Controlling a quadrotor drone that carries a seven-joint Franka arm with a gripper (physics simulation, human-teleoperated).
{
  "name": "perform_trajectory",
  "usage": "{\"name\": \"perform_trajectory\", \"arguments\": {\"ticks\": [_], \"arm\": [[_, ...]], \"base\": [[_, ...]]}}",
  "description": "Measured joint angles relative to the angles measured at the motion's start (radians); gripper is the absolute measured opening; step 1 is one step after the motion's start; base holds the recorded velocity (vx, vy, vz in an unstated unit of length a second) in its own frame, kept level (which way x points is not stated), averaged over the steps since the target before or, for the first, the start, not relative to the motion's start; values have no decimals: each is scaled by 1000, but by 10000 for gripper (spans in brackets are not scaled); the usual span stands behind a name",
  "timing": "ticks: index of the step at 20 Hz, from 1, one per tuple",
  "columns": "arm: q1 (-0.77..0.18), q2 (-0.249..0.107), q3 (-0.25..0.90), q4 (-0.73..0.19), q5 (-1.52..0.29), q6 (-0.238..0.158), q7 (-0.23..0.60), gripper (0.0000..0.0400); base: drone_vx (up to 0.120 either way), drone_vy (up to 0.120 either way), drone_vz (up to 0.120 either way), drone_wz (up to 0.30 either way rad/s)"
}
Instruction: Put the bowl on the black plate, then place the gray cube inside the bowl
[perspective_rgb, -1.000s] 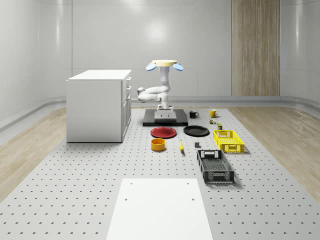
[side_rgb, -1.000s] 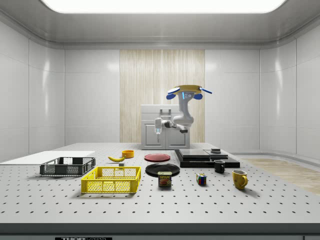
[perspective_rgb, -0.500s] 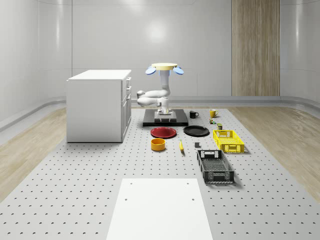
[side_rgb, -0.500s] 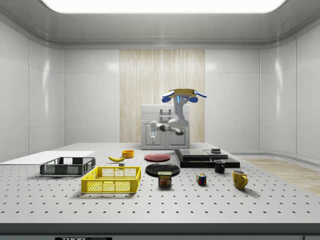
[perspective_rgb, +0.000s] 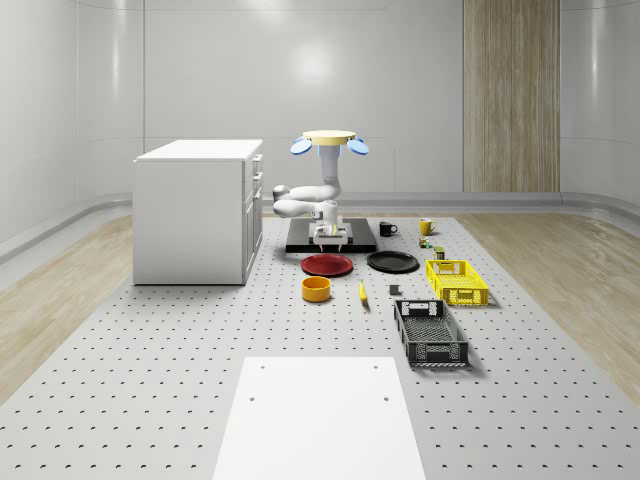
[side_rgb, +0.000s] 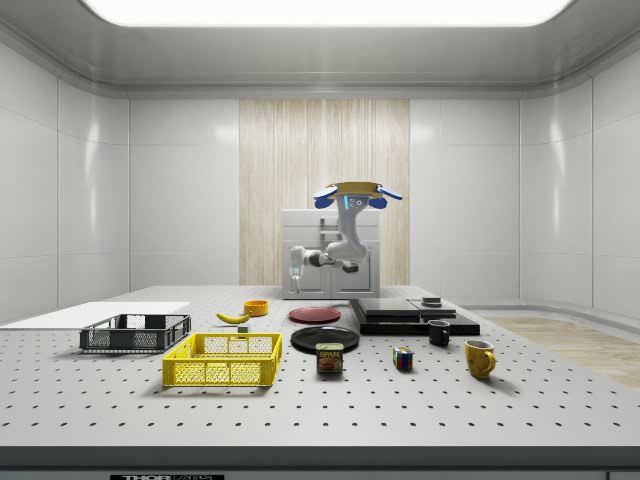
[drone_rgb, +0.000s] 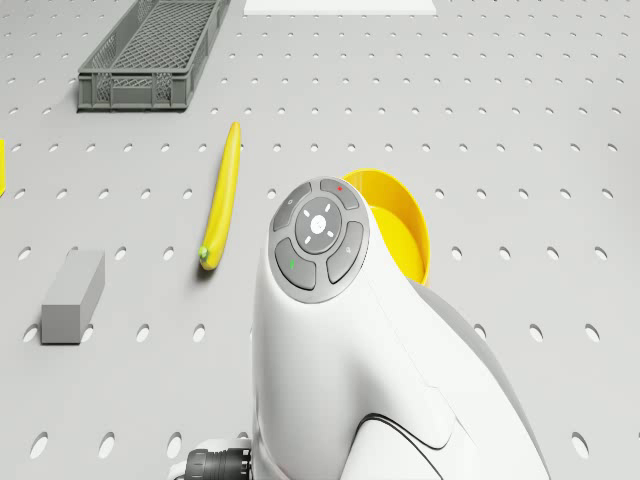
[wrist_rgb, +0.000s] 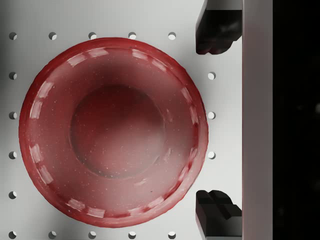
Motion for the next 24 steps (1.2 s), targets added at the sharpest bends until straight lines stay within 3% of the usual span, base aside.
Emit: {"name": "perform_trajectory", "arguments": {"ticks": [9, 24], "arm": [[-5, -23, 4, 1, 10, 21, 5, 400], [-13, -56, 10, 3, 24, 52, 11, 400]], "base": [[120, 0, -80, 0], [120, 0, 0, 0]]}}
